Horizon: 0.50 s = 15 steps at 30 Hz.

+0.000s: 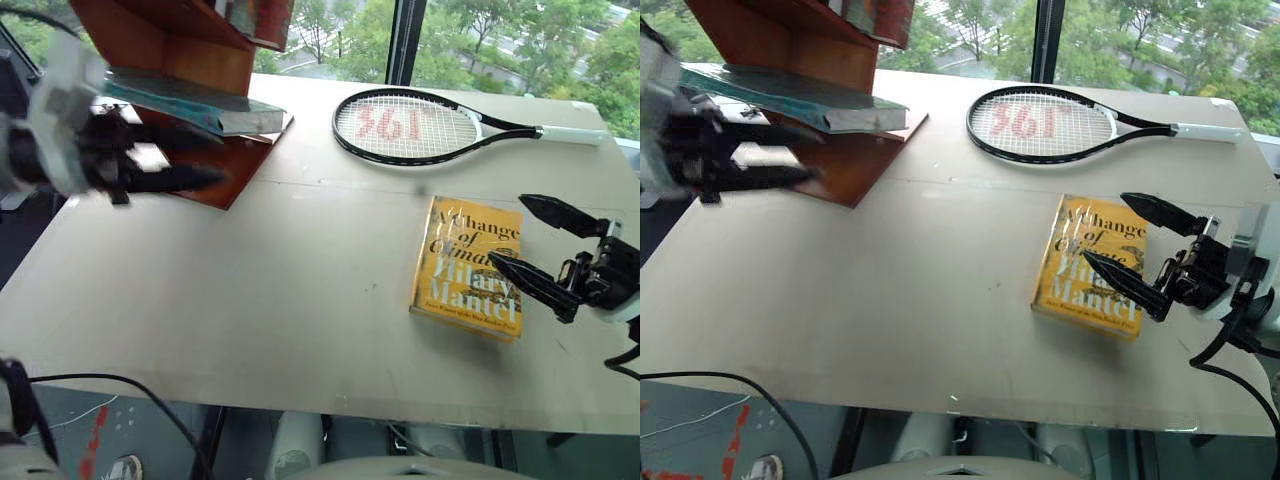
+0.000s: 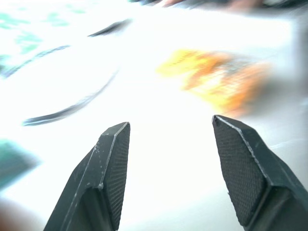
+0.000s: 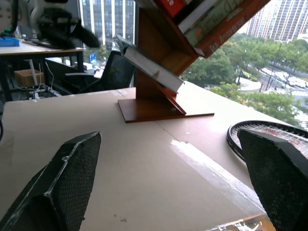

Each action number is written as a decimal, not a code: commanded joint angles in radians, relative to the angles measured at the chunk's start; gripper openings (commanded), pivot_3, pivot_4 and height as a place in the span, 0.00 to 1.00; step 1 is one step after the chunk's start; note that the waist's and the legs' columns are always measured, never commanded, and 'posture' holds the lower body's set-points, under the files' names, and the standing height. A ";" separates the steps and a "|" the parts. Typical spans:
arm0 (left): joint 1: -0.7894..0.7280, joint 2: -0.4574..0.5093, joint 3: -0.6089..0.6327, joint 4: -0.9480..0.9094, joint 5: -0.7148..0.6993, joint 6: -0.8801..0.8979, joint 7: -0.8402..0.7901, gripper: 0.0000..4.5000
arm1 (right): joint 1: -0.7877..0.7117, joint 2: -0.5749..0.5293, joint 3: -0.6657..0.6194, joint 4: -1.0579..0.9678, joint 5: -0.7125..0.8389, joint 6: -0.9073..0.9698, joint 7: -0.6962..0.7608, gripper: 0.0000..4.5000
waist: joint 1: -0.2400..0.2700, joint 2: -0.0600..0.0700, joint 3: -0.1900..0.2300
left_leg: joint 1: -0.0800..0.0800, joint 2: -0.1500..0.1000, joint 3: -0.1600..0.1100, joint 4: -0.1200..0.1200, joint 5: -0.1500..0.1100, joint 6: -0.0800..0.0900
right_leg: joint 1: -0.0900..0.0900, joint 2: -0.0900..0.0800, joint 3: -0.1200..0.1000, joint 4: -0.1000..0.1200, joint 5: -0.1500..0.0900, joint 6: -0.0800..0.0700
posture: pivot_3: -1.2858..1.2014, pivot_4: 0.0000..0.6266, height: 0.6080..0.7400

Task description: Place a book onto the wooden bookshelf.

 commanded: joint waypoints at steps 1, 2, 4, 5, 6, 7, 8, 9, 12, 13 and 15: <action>0.210 -0.138 0.156 -0.270 -0.183 0.151 0.256 0.61 | -0.001 -0.014 -0.044 -0.037 0.065 0.003 -0.008 1.00 | 0.004 0.007 -0.001 | 0.003 0.002 0.000 -0.001 0.000 0.000 | 0.002 0.002 0.000 0.000 0.000 0.000 | 0.52 0.24 1.00; 0.260 -0.187 0.148 -0.316 -0.163 0.135 0.311 0.61 | -0.003 -0.013 -0.042 -0.038 0.069 0.002 -0.015 1.00 | 0.007 0.007 -0.001 | 0.012 0.002 0.000 -0.002 0.000 0.000 | 0.011 0.002 0.001 -0.001 -0.001 -0.001 | 0.52 0.24 1.00; 0.341 -0.317 0.107 -0.376 -0.078 0.051 0.435 0.61 | 0.004 -0.012 -0.041 -0.039 0.069 0.000 -0.023 1.00 | 0.010 0.006 -0.001 | 0.017 0.002 0.000 -0.003 0.000 0.000 | 0.014 0.002 0.000 -0.002 -0.004 -0.003 | 0.52 0.24 1.00; 0.384 -0.373 0.060 -0.391 -0.009 -0.007 0.480 0.61 | 0.015 -0.011 -0.045 -0.041 0.068 -0.001 -0.025 1.00 | 0.014 0.007 -0.003 | 0.017 0.002 0.001 -0.003 0.000 0.000 | 0.014 0.002 0.001 -0.001 -0.003 -0.005 | 0.52 0.24 1.00; 0.408 -0.417 0.025 -0.397 0.026 -0.045 0.495 0.61 | 0.025 -0.012 -0.050 -0.042 0.062 -0.001 -0.028 1.00 | 0.018 0.006 -0.003 | 0.017 0.001 0.002 -0.003 0.000 0.000 | 0.015 0.001 0.003 -0.002 -0.002 -0.006 | 0.52 0.24 1.00; 0.419 -0.457 -0.002 -0.392 0.060 -0.072 0.524 0.61 | 0.036 -0.014 -0.056 -0.042 0.056 -0.003 -0.030 1.00 | 0.020 0.005 -0.003 | 0.016 0.000 0.003 -0.003 0.000 0.000 | 0.014 0.001 0.003 -0.002 -0.002 -0.006 | 0.52 0.24 1.00; 0.422 -0.481 -0.020 -0.381 0.087 -0.092 0.547 0.61 | 0.046 -0.016 -0.060 -0.042 0.052 -0.003 -0.032 1.00 | 0.022 0.004 -0.003 | 0.014 0.000 0.003 -0.003 0.000 0.000 | 0.013 0.001 0.004 -0.002 -0.002 -0.006 | 0.52 0.24 1.00; 0.437 -0.502 -0.040 -0.361 0.139 -0.143 0.556 0.61 | 0.067 -0.021 -0.069 -0.037 0.036 -0.004 -0.029 1.00 | 0.030 0.004 -0.003 | 0.014 0.000 0.003 -0.003 0.000 0.000 | 0.012 0.001 0.004 -0.002 -0.002 -0.005 | 0.52 0.24 1.00; 0.516 -0.526 -0.066 -0.304 0.254 -0.281 0.541 0.61 | 0.144 -0.021 -0.105 -0.001 -0.025 -0.012 -0.010 1.00 | 0.031 0.006 -0.005 | 0.014 0.000 0.004 -0.003 0.000 0.000 | 0.012 0.001 0.004 -0.003 -0.002 -0.005 | 0.52 0.24 1.00; 0.538 -0.528 -0.056 -0.284 0.256 -0.293 0.534 0.61 | 0.173 -0.020 -0.118 0.014 -0.043 -0.016 0.001 1.00 | 0.030 0.007 -0.005 | 0.014 0.000 0.005 -0.005 -0.001 0.000 | 0.012 0.001 0.005 -0.004 -0.002 -0.006 | 0.52 0.24 1.00; 0.601 -0.502 -0.034 -0.242 0.280 -0.340 0.490 0.61 | 0.254 -0.019 -0.152 0.065 -0.110 -0.038 0.036 1.00 | 0.030 0.006 -0.005 | 0.014 -0.001 0.006 -0.007 -0.001 0.000 | 0.011 0.001 0.005 -0.005 -0.002 -0.006 | 0.52 0.24 1.00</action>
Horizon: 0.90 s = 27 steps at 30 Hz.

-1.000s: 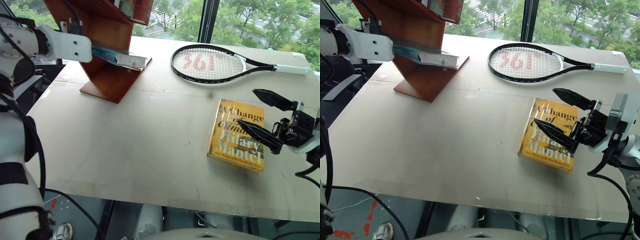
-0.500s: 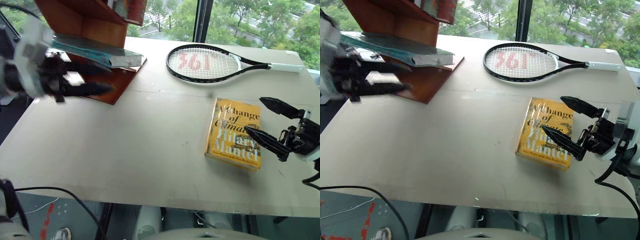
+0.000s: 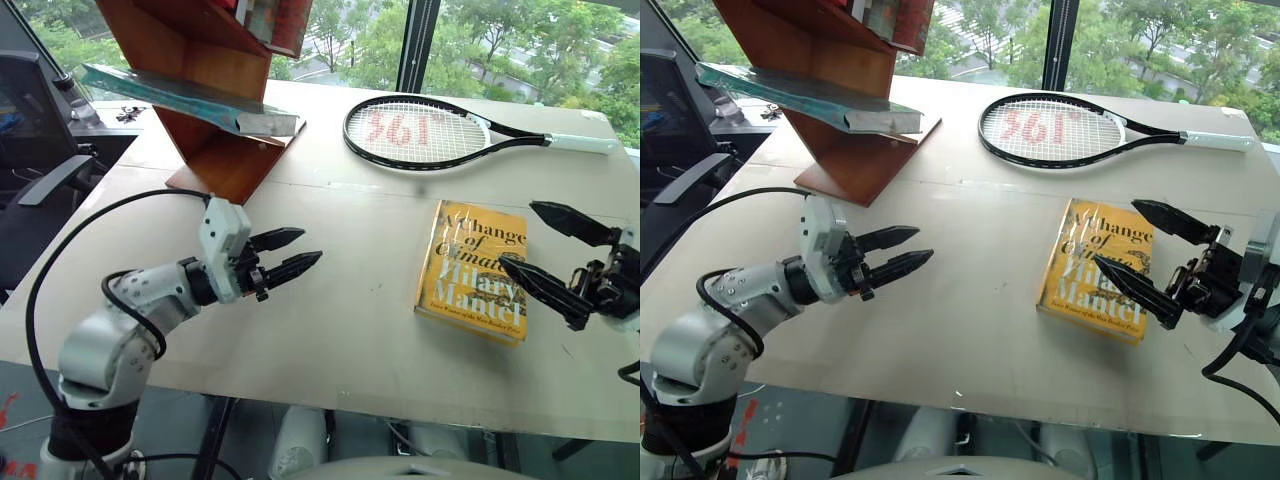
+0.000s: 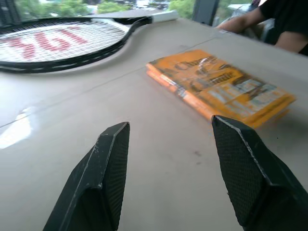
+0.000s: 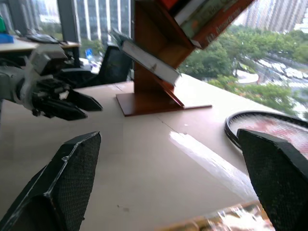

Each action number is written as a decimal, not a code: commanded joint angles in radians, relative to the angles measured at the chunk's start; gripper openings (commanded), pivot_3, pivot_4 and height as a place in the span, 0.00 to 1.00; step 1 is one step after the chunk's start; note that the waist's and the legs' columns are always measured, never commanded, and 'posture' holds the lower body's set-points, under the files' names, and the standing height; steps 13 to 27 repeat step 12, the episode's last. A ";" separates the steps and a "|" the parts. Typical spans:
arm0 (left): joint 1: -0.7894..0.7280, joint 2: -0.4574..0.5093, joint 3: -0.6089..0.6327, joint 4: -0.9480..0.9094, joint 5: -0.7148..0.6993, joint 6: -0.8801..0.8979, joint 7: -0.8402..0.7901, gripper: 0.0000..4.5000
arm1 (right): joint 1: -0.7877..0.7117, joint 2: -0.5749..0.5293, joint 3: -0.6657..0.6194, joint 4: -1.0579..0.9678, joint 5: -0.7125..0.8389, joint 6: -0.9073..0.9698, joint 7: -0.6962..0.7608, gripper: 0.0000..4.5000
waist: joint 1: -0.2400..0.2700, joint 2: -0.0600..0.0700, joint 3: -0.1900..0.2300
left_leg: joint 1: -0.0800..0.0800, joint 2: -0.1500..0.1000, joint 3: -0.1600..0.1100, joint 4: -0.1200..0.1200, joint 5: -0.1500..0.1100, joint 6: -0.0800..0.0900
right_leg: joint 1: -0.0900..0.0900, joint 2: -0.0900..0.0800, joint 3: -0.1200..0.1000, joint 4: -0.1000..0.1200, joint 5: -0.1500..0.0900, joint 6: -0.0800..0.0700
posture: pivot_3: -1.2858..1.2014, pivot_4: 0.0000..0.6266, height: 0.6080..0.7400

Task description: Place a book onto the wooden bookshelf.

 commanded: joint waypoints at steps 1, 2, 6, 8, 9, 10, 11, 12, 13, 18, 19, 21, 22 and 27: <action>0.088 0.048 0.054 0.060 0.045 -0.098 -0.083 0.61 | 0.120 0.000 -0.096 0.077 -0.110 -0.044 0.065 1.00 | 0.000 0.000 0.000 | 0.000 0.000 0.000 0.000 0.000 0.000 | -0.001 0.000 0.000 0.000 0.000 0.000 | 0.52 0.24 1.00; 0.112 0.067 0.071 0.082 0.052 -0.110 -0.104 0.61 | 0.159 -0.002 -0.116 0.106 -0.142 -0.055 0.084 1.00 | 0.000 0.000 0.000 | 0.000 0.000 0.000 -0.001 0.000 0.000 | -0.001 0.000 0.000 0.000 0.000 0.000 | 0.52 0.24 1.00; 0.193 0.136 0.120 0.187 0.090 -0.190 -0.192 0.61 | 0.262 -0.026 -0.187 0.212 -0.253 -0.103 0.134 1.00 | 0.000 0.001 -0.001 | 0.000 0.000 0.001 -0.004 0.000 0.000 | -0.002 -0.001 0.000 -0.002 -0.001 -0.001 | 0.52 0.24 1.00; 0.222 0.155 0.127 0.213 0.097 -0.206 -0.224 0.61 | 0.296 -0.046 -0.211 0.247 -0.298 -0.116 0.162 1.00 | -0.001 0.004 -0.003 | 0.001 0.001 0.002 -0.004 0.000 0.000 | -0.002 -0.002 0.001 -0.002 -0.001 -0.001 | 0.52 0.24 1.00; 0.231 0.158 0.128 0.210 0.081 -0.202 -0.244 0.61 | 0.311 -0.055 -0.216 0.260 -0.310 -0.114 0.180 1.00 | -0.002 0.004 -0.003 | 0.002 0.001 0.003 -0.004 0.000 0.000 | -0.004 -0.004 0.001 -0.002 0.000 -0.001 | 0.52 0.24 1.00; 0.237 0.160 0.129 0.206 0.071 -0.195 -0.253 0.61 | 0.315 -0.059 -0.219 0.266 -0.312 -0.112 0.189 1.00 | -0.002 0.003 -0.004 | 0.002 0.001 0.003 -0.004 0.000 0.000 | -0.004 -0.007 0.002 -0.003 0.000 -0.001 | 0.52 0.24 1.00; 0.240 0.158 0.128 0.201 0.064 -0.191 -0.261 0.61 | 0.315 -0.060 -0.221 0.273 -0.311 -0.108 0.195 1.00 | -0.002 0.003 -0.004 | 0.001 0.002 0.003 -0.005 -0.001 -0.001 | -0.004 -0.008 0.001 -0.003 0.000 -0.001 | 0.52 0.24 1.00; 0.244 0.159 0.123 0.195 0.074 -0.199 -0.262 0.61 | 0.313 -0.060 -0.223 0.281 -0.313 -0.107 0.198 1.00 | -0.002 0.003 -0.004 | 0.001 0.002 0.003 -0.005 -0.001 -0.001 | -0.004 -0.008 0.001 -0.003 0.000 -0.001 | 0.52 0.24 1.00; 0.244 0.159 0.123 0.195 0.074 -0.199 -0.262 0.61 | 0.313 -0.060 -0.223 0.281 -0.313 -0.107 0.198 1.00 | -0.002 0.003 -0.004 | 0.001 0.002 0.003 -0.005 -0.001 -0.001 | -0.004 -0.008 0.001 -0.003 0.000 -0.001 | 0.52 0.24 1.00; 0.244 0.159 0.123 0.195 0.074 -0.199 -0.262 0.61 | 0.313 -0.060 -0.223 0.281 -0.313 -0.107 0.198 1.00 | -0.002 0.003 -0.004 | 0.001 0.002 0.003 -0.005 -0.001 -0.001 | -0.004 -0.008 0.001 -0.003 0.000 -0.001 | 0.52 0.24 1.00; 0.244 0.159 0.123 0.195 0.074 -0.199 -0.262 0.61 | 0.313 -0.060 -0.223 0.281 -0.313 -0.107 0.198 1.00 | -0.002 0.003 -0.004 | 0.001 0.002 0.003 -0.005 -0.001 -0.001 | -0.004 -0.008 0.001 -0.003 0.000 -0.001 | 0.52 0.24 1.00; 0.244 0.159 0.123 0.195 0.074 -0.199 -0.262 0.61 | 0.313 -0.060 -0.223 0.281 -0.313 -0.107 0.198 1.00 | -0.002 0.003 -0.004 | 0.001 0.002 0.003 -0.005 -0.001 -0.001 | -0.004 -0.008 0.001 -0.003 0.000 -0.001 | 0.52 0.24 1.00; 0.244 0.159 0.123 0.195 0.074 -0.199 -0.262 0.61 | 0.313 -0.060 -0.223 0.281 -0.313 -0.107 0.198 1.00 | -0.002 0.003 -0.004 | 0.001 0.002 0.003 -0.005 -0.001 -0.001 | -0.004 -0.008 0.001 -0.003 0.000 -0.001 | 0.52 0.24 1.00; 0.244 0.159 0.123 0.195 0.074 -0.199 -0.262 0.61 | 0.313 -0.060 -0.223 0.281 -0.313 -0.107 0.198 1.00 | -0.002 0.003 -0.004 | 0.001 0.002 0.003 -0.005 -0.001 -0.001 | -0.004 -0.008 0.001 -0.003 0.000 -0.001 | 0.52 0.24 1.00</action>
